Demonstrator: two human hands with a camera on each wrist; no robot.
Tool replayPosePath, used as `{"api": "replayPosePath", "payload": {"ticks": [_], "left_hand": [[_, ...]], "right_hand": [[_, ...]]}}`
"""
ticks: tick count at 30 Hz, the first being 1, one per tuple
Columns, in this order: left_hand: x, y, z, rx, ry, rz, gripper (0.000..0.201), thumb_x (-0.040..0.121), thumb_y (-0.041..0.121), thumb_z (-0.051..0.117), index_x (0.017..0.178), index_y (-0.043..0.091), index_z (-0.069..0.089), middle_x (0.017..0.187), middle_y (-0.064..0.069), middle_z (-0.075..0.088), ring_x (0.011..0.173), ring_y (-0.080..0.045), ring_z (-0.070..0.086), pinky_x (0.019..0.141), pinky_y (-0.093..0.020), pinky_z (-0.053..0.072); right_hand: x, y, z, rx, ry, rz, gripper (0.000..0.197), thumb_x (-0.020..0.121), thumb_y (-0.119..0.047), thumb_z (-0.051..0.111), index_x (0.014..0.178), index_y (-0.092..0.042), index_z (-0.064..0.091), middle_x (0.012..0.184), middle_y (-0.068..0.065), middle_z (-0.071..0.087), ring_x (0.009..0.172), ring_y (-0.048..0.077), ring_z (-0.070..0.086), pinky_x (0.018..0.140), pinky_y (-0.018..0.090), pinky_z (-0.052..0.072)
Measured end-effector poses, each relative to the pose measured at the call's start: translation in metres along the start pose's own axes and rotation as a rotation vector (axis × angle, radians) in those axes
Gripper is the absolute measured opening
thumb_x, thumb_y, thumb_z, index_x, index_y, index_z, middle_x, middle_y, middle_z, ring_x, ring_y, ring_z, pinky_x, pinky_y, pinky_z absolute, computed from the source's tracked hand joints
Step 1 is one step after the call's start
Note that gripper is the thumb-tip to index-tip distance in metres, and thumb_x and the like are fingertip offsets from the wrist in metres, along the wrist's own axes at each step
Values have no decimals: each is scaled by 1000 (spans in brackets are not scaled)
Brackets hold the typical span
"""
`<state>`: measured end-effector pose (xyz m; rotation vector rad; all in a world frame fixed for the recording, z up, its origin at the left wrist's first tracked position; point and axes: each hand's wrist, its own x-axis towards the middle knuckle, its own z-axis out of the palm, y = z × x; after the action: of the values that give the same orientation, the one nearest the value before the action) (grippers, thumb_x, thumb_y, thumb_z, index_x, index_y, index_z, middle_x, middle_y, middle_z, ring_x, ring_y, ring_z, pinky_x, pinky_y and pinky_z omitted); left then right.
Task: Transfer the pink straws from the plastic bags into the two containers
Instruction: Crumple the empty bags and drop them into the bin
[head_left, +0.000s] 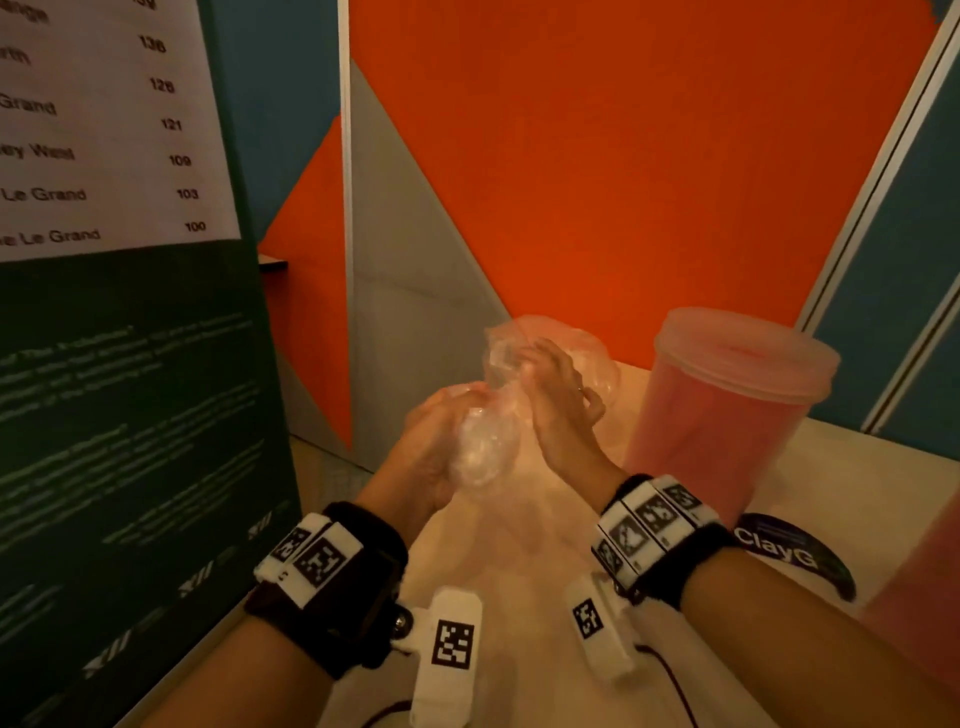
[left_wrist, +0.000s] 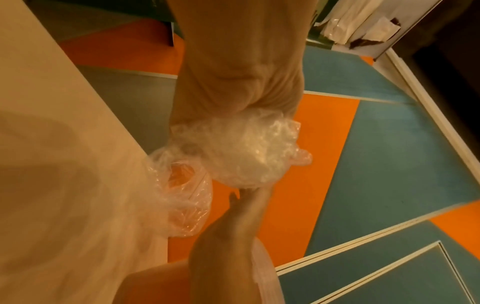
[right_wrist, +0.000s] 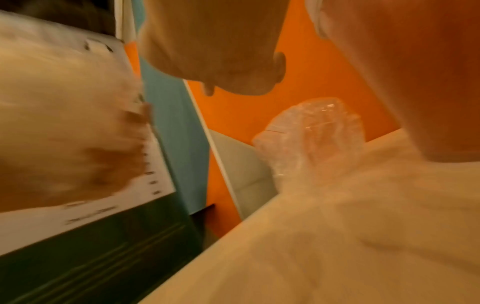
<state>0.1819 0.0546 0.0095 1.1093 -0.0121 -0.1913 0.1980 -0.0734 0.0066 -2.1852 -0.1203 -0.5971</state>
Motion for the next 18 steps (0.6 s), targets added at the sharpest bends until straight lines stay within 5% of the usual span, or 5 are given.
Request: {"api": "replayPosePath", "payload": {"ticks": [4,7,9,14,18], "left_hand": [[6,-6,-1,78,156,26,16,75,6,70,68,11,56,68,-8,57,62,-25,56,58,-31,49],[3,-19,0,89,179,17,24,75,17,76,77,10,53,72,-9,58,69,-27,59,67,-41,52],[1,-25,0,155,155,-1,29,75,19,76,91,3,57,79,-11,61,71,-28,61,66,-38,55],[-2,-37,0,295,168,-31,43,73,2,70,112,17,58,101,-6,59,79,-20,57,54,-27,49],[-10,-44,1,341,76,-77,84,68,-5,72,137,27,34,123,-1,49,98,-22,55,70,-34,50]], "right_hand": [[26,57,-5,-511,-79,18,63,94,-39,47,147,-33,14,158,-2,-9,145,31,1,110,58,17],[24,87,6,-708,-270,27,103,83,-12,64,147,-32,-14,148,13,28,123,38,42,92,48,44],[20,94,7,-819,-294,66,88,87,-11,58,149,-19,-3,125,14,52,110,33,52,90,42,44],[17,89,-6,-920,-349,136,30,87,-31,58,111,-14,60,121,6,55,119,28,41,98,43,29],[4,60,-26,-267,-118,187,37,80,-20,67,115,-9,61,123,2,53,118,21,46,97,32,37]]}}
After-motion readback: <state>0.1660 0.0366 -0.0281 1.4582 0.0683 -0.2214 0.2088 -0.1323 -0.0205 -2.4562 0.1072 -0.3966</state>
